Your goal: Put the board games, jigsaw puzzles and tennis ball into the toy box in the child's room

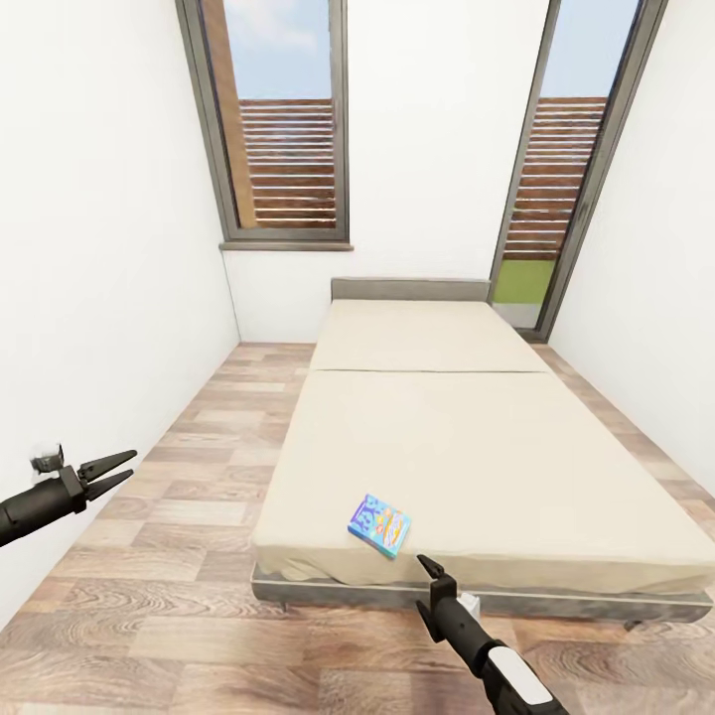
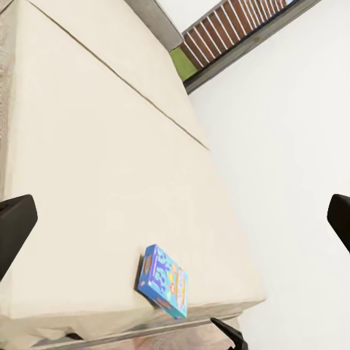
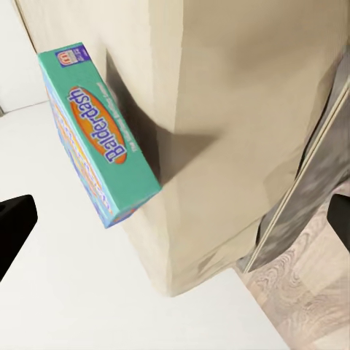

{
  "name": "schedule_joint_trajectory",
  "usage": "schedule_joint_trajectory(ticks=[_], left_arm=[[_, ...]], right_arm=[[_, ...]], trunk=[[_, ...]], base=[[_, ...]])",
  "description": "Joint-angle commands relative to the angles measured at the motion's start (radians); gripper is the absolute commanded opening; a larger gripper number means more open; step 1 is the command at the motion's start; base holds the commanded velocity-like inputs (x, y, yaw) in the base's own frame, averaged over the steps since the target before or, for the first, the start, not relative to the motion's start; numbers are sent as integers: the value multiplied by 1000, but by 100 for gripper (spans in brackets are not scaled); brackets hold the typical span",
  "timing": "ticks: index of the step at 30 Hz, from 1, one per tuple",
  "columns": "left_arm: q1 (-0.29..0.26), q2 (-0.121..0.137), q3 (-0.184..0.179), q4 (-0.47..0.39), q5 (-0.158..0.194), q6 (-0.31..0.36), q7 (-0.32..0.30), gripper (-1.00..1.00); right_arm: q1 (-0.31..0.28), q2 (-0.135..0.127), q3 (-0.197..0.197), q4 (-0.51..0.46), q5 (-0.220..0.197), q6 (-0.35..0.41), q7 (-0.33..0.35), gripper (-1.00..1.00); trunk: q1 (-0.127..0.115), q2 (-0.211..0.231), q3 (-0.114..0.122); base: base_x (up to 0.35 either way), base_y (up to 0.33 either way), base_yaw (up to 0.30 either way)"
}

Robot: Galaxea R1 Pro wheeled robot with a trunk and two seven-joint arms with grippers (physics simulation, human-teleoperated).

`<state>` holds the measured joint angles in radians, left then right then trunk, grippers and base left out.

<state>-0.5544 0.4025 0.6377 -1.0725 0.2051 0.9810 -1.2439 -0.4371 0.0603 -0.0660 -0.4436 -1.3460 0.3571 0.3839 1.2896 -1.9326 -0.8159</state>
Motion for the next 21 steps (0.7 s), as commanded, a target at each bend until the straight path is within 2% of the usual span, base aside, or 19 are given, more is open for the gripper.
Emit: schedule_joint_trajectory(ticks=[1,4,6,8,10,16,21], left_arm=[[-1,0,0,0,2,7,-2,100],[-1,1,4,-5,3,7,-15,100],[-1,1,5,-17,5,6,-61,100],[0,1,4,-26,3,1,-135,100],[0,1,3,-28,1,-1,-157,100],[1,1,2,-31,-3,-1,-178,100],[1,1,2,-30,-4,-5,-179,100]], right_arm=[[-1,1,-7,0,-5,9,0,100],[-1,1,-6,0,-5,9,1,100],[-1,1,-6,0,-5,9,1,100],[-2,1,-6,0,-5,9,1,100],[-2,1,-6,0,-5,9,1,100],[-2,1,-6,0,-5,9,1,100],[-2,1,-6,0,-5,9,1,100]], trunk=[[0,0,-1],[0,0,-1],[0,0,-1],[0,0,-1],[0,0,-1],[0,0,-1],[0,0,-1]], base=[[0,0,0],[0,0,0],[0,0,0],[0,0,0],[0,9,0],[0,170,0],[0,43,0]])
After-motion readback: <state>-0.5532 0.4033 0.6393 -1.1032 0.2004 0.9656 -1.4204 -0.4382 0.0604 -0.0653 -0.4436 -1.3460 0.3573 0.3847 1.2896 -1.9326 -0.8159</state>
